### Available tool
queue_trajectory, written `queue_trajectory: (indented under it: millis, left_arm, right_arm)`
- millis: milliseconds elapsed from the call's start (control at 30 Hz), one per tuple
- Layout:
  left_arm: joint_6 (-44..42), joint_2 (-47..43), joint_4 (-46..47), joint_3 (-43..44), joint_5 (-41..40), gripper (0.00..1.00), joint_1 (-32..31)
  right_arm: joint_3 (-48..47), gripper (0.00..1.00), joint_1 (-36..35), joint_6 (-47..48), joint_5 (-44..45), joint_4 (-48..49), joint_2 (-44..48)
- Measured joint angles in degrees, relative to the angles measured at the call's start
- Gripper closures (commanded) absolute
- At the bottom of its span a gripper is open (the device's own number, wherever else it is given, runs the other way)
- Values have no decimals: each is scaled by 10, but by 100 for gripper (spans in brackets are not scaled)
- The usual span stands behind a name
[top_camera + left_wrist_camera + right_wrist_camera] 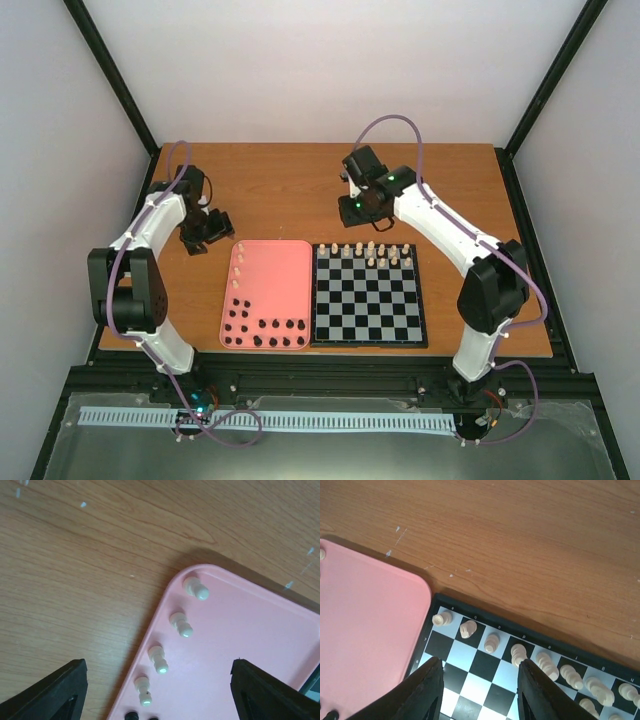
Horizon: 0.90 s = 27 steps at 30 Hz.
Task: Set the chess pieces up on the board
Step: Pick up the chess piece from the storage box.
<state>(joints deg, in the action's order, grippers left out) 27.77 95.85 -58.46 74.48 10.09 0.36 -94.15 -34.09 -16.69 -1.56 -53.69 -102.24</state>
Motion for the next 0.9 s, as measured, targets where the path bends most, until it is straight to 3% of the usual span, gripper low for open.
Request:
queue_trajectory:
  millis: [133, 367, 500, 900]
  left_arm:
    - [-19, 0, -2, 0, -18, 39, -3]
    - [-38, 32, -1, 6, -36, 44, -42]
    - [-48, 72, 1, 40, -37, 52, -68]
    - [-70, 156, 5, 71, -48, 62, -86]
  right_arm:
    - [-12, 59, 7, 10, 0, 0, -16]
    - [-16, 59, 39, 21, -14, -1, -38]
    - [-24, 59, 58, 26, -23, 0, -44]
    - [-25, 59, 87, 40, -39, 0, -44]
